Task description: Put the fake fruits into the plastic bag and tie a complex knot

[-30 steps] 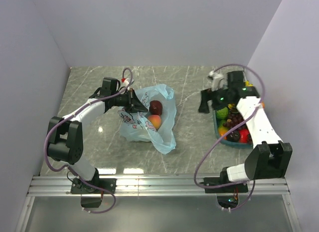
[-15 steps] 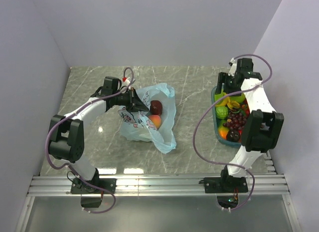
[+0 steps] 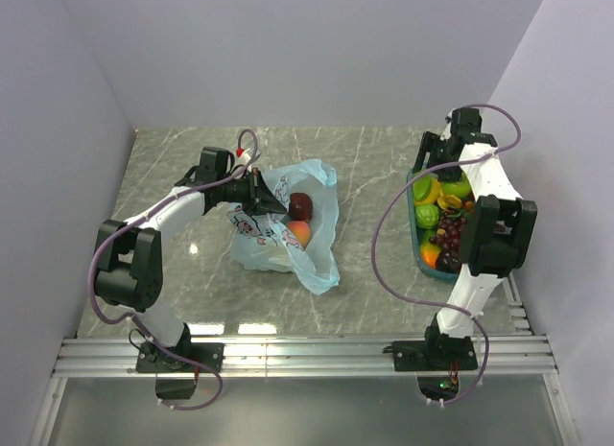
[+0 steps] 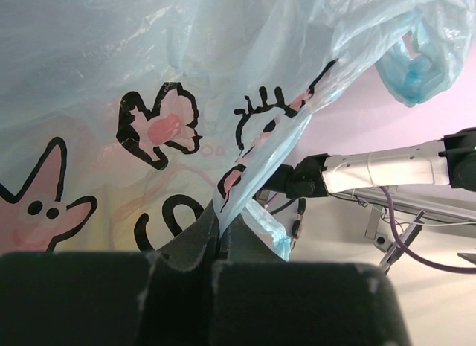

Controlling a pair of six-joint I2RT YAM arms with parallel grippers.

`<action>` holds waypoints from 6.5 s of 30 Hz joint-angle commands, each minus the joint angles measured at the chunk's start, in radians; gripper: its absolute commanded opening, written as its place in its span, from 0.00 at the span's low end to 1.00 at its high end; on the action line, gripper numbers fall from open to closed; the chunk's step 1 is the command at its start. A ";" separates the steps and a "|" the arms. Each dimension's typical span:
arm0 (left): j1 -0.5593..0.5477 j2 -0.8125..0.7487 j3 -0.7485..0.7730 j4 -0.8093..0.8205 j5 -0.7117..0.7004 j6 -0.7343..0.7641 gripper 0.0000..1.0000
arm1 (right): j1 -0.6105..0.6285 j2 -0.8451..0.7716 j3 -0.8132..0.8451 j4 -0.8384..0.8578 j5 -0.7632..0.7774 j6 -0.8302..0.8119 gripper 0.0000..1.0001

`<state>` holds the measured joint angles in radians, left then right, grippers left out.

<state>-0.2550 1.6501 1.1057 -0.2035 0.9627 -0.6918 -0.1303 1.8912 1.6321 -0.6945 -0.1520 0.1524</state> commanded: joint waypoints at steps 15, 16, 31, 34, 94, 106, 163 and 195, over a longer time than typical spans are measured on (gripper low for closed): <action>-0.003 0.016 0.045 0.007 0.002 0.024 0.00 | 0.029 0.114 0.077 -0.003 0.066 0.075 0.80; -0.003 0.014 0.046 0.001 0.002 0.026 0.01 | 0.028 0.118 0.084 -0.013 0.066 0.085 0.79; -0.001 0.011 0.048 -0.002 0.004 0.026 0.01 | 0.024 -0.003 0.086 -0.065 0.028 0.072 0.45; -0.001 0.007 0.046 -0.004 0.002 0.031 0.01 | 0.026 -0.044 0.074 -0.074 0.022 0.062 0.44; 0.053 0.037 0.120 -0.094 0.131 0.109 0.00 | 0.747 -0.411 -0.446 0.386 -0.346 0.132 0.99; -0.072 0.123 0.272 -0.126 0.081 0.158 0.01 | 0.767 -0.658 -0.535 0.176 -0.615 -0.123 0.92; -0.081 0.182 0.350 -0.356 0.073 0.365 0.00 | -0.327 0.065 0.201 -0.381 0.134 -0.564 1.00; -0.047 0.143 0.335 -0.363 0.142 0.338 0.01 | 0.125 -0.264 0.039 -0.346 -0.333 -0.372 0.35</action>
<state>-0.3092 1.8320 1.4181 -0.5667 1.0546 -0.3569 -0.1116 1.6436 1.7573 -1.1347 -0.3534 -0.3325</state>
